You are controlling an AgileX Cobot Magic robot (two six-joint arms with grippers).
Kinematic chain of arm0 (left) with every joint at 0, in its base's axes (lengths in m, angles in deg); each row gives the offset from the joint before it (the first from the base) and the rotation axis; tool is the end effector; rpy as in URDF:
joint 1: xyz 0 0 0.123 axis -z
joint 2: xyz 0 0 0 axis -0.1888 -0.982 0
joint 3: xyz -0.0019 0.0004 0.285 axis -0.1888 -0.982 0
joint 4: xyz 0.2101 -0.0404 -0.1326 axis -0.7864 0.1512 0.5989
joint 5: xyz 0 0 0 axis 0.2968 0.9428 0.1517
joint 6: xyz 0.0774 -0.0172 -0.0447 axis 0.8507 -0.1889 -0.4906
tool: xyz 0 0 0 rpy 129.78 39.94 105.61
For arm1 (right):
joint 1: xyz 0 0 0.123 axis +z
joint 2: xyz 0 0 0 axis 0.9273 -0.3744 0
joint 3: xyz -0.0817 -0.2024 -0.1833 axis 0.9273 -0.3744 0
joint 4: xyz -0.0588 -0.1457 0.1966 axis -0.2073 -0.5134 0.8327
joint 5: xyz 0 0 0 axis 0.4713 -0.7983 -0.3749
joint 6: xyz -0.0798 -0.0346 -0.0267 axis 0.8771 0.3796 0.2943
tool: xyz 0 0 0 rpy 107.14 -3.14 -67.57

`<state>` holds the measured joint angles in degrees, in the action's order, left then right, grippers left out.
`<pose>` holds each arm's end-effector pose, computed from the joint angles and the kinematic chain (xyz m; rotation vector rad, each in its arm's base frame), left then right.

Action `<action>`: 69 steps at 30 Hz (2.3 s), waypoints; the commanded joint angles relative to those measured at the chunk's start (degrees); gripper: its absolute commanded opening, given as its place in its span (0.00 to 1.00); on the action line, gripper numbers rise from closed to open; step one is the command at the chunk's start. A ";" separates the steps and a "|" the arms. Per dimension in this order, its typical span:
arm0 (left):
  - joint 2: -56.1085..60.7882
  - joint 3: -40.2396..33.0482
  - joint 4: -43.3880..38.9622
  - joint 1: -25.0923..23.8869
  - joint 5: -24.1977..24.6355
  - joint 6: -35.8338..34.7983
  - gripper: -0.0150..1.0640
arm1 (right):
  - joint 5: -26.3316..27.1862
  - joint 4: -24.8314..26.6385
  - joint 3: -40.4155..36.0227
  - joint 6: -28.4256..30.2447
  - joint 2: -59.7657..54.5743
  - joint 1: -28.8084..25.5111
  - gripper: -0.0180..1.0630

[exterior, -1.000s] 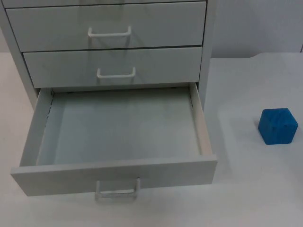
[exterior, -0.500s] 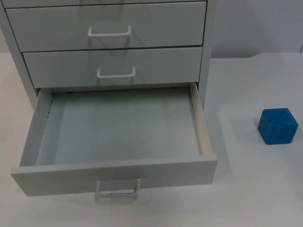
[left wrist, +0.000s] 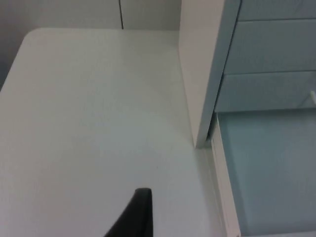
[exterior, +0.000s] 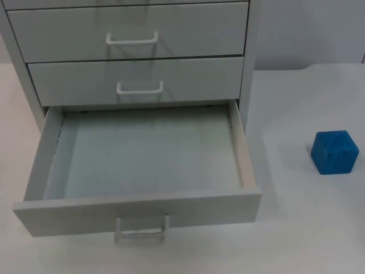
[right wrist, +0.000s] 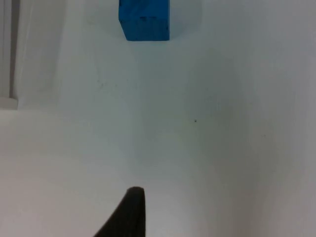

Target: Open the drawer with the left hand, place the block into the drawer with the right hand, then close the drawer with the left hand.

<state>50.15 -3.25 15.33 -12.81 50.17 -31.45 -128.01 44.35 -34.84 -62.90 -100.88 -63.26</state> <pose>0.0997 -0.0014 0.3209 -0.0460 2.1362 -0.0582 0.1588 0.0151 0.2640 -0.1038 2.5759 0.0621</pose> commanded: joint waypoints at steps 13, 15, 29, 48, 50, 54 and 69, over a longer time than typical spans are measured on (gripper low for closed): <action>12.19 -9.65 -3.10 -0.12 -3.61 -0.02 0.99 | -1.04 1.88 0.25 1.67 0.08 -0.14 0.99; 12.88 -9.65 -3.08 -0.12 -3.74 -0.02 0.99 | -1.04 1.88 0.25 1.67 0.08 -0.14 0.99; 13.36 -9.65 -2.29 -0.12 -3.99 -0.02 0.99 | -3.12 6.45 9.46 1.61 -12.71 -0.02 0.99; 13.36 -9.65 -2.29 -0.12 -3.99 -0.02 0.99 | -0.15 -9.69 35.86 -13.21 -52.08 14.49 0.99; 13.36 -9.65 -2.29 -0.12 -4.14 -0.02 0.99 | 0.91 -10.85 36.88 -14.16 -53.58 14.78 0.99; 13.36 -9.65 -2.29 -0.12 -4.42 -0.02 0.99 | 7.03 -13.75 38.85 -17.81 -58.71 14.91 0.99; 13.36 -9.65 -2.29 -0.12 -4.91 -0.02 0.99 | 16.69 -23.21 38.85 -27.50 -67.67 14.91 0.99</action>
<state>63.12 -12.89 12.48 -12.81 46.03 -31.45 -112.03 21.86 3.35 -89.66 -167.56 -48.56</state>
